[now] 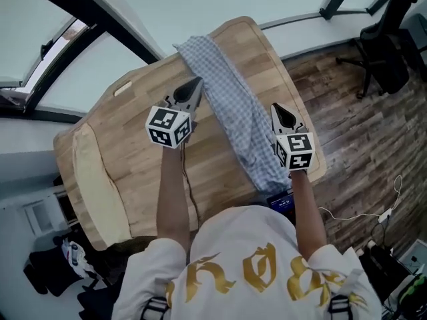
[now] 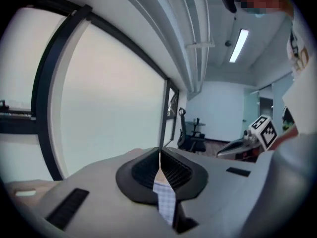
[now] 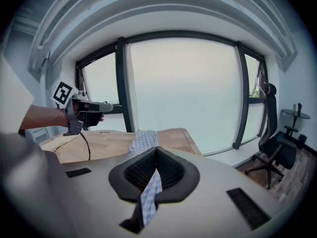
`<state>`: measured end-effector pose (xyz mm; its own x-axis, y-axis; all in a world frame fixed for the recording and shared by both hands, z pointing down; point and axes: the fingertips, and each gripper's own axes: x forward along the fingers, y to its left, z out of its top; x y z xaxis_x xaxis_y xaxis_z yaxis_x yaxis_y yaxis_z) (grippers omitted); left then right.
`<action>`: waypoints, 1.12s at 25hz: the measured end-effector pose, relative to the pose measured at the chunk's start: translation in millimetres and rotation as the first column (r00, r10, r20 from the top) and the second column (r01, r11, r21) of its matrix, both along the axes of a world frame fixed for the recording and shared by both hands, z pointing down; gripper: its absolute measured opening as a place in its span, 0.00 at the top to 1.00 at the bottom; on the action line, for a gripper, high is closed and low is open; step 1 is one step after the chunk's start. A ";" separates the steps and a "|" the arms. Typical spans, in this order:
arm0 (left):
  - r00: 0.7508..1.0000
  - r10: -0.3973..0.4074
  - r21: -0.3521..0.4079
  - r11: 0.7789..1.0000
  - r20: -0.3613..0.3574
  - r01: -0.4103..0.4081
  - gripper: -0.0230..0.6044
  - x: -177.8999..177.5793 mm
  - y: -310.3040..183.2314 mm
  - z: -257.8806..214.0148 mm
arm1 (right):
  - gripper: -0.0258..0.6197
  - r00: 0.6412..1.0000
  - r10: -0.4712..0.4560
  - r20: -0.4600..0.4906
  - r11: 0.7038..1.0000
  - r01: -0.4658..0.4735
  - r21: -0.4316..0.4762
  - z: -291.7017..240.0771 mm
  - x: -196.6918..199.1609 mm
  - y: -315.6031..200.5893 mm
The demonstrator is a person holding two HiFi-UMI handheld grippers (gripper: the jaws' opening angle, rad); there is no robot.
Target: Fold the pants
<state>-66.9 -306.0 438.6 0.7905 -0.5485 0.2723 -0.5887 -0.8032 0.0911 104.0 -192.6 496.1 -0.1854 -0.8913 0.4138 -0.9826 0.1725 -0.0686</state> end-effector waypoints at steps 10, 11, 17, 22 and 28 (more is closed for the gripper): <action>0.993 -0.111 0.094 0.989 -0.048 0.115 0.89 -43.0 178.3 -47.4 | 0.92 0.996 0.090 0.022 0.968 -0.092 0.235 -88.5 -23.6 142.3; 0.991 -0.117 0.089 0.989 -0.058 0.122 0.89 -47.0 191.5 -49.6 | 0.92 0.995 0.097 0.020 0.966 -0.099 0.237 -91.6 -23.8 156.9; 0.994 -0.053 0.117 0.991 -0.099 0.064 0.89 -42.2 272.0 -64.5 | 0.92 0.994 0.112 0.002 0.973 -0.110 0.205 -93.2 -14.9 229.3; 0.994 -0.029 0.095 0.995 -0.105 0.039 0.89 -21.9 318.4 -45.4 | 0.92 0.992 0.126 0.015 0.970 -0.126 0.208 -89.3 16.5 270.5; 0.988 -0.128 0.017 0.991 -0.082 0.130 0.89 4.5 344.9 -18.3 | 0.92 0.995 0.065 0.072 0.972 -0.079 0.220 -82.8 60.7 287.6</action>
<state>-62.4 38.9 420.3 0.7320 -0.6522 0.1970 -0.6787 -0.7236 0.1258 164.8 95.0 413.3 -0.1368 -0.9716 0.1929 -0.9879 0.1194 -0.0993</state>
